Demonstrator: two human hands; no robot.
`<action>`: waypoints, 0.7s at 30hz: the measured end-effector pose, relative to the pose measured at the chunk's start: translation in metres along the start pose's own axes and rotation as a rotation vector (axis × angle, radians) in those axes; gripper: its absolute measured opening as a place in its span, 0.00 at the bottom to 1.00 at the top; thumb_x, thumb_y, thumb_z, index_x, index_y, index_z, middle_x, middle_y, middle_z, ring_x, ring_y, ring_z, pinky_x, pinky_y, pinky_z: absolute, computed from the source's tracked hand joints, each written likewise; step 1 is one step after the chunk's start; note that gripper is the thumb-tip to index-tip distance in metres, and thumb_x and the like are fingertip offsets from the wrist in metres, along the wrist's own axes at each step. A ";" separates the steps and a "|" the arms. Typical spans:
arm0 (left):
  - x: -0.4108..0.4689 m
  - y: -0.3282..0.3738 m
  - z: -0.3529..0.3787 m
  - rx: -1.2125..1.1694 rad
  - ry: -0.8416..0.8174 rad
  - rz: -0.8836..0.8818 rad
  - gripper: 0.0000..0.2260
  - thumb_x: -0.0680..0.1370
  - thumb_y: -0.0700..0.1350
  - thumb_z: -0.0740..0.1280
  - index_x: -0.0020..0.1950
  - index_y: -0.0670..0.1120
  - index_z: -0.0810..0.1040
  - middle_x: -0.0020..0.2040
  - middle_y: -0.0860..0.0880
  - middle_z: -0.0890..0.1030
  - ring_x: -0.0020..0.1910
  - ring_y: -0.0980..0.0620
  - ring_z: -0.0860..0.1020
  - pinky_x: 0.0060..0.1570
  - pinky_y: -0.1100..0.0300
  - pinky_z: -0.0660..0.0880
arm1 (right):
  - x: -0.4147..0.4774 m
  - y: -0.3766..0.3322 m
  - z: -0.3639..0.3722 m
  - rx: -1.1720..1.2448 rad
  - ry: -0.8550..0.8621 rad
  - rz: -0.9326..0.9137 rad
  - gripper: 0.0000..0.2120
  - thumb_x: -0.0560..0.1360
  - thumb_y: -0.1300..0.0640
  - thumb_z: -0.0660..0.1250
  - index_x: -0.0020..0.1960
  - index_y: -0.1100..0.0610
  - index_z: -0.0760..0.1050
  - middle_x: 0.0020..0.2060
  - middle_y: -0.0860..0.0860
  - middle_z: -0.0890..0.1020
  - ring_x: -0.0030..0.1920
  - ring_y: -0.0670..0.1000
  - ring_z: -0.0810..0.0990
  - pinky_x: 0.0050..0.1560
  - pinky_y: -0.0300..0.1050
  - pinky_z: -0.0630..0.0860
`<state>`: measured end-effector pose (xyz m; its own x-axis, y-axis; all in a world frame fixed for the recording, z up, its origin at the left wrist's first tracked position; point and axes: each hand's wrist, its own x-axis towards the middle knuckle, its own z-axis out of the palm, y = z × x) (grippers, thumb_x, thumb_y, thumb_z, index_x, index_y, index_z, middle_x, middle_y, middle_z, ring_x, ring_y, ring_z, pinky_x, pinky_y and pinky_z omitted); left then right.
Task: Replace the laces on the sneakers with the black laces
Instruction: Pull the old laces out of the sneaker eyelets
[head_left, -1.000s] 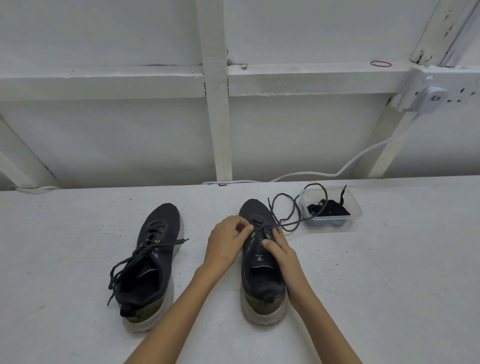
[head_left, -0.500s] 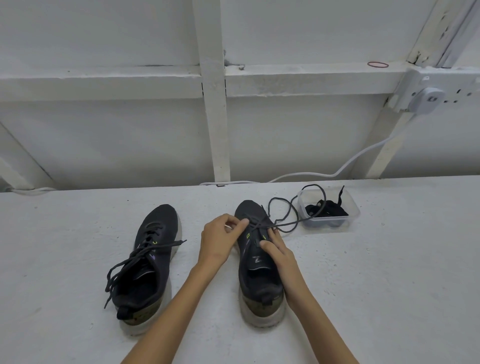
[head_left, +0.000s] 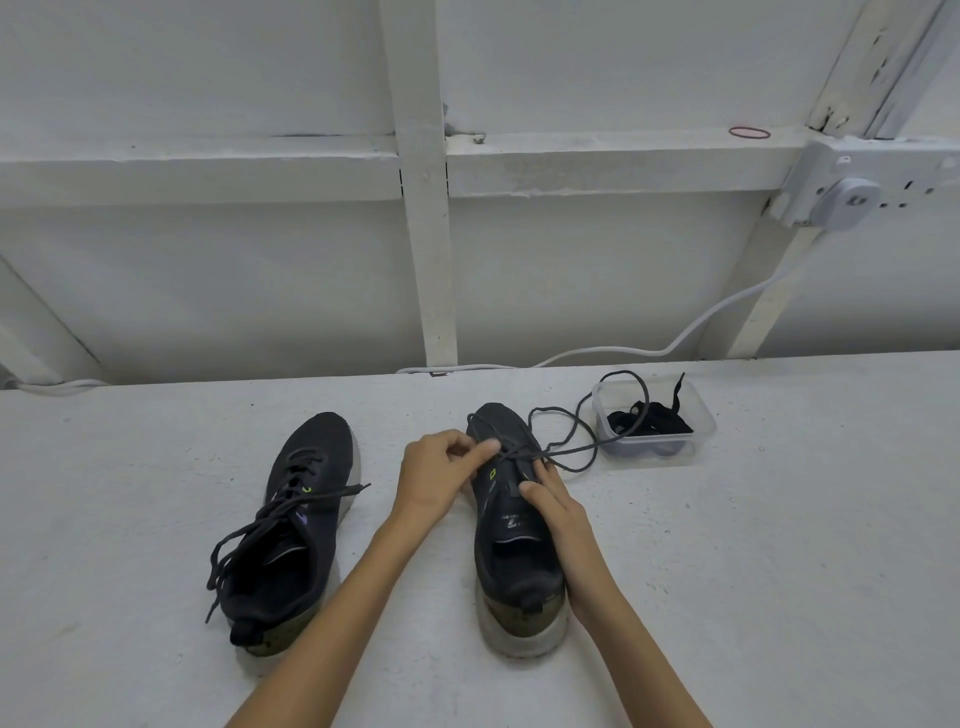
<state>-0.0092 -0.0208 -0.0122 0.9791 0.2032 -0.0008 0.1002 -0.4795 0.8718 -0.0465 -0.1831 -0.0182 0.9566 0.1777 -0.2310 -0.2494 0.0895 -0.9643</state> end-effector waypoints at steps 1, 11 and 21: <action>-0.002 -0.001 0.001 0.005 -0.021 0.019 0.09 0.74 0.52 0.73 0.37 0.49 0.80 0.29 0.53 0.80 0.24 0.62 0.75 0.36 0.66 0.75 | 0.000 0.000 0.000 0.005 0.003 -0.001 0.15 0.79 0.56 0.64 0.55 0.35 0.73 0.57 0.30 0.73 0.56 0.32 0.74 0.53 0.32 0.72; 0.011 0.008 -0.013 -0.177 0.109 -0.089 0.14 0.72 0.54 0.74 0.38 0.44 0.82 0.30 0.47 0.82 0.27 0.54 0.79 0.42 0.58 0.80 | -0.001 0.004 0.002 0.065 0.055 -0.002 0.21 0.77 0.51 0.67 0.69 0.44 0.71 0.72 0.43 0.69 0.70 0.46 0.69 0.70 0.47 0.68; 0.017 0.012 -0.020 -0.339 0.379 -0.002 0.08 0.76 0.47 0.72 0.39 0.45 0.80 0.27 0.51 0.79 0.26 0.56 0.77 0.40 0.55 0.80 | -0.002 0.003 0.002 0.068 0.058 0.001 0.27 0.77 0.51 0.67 0.75 0.49 0.66 0.76 0.44 0.63 0.74 0.46 0.63 0.74 0.48 0.62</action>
<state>0.0051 -0.0062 0.0082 0.8399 0.5293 0.1205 -0.0228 -0.1874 0.9820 -0.0499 -0.1809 -0.0204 0.9631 0.1206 -0.2407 -0.2579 0.1563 -0.9535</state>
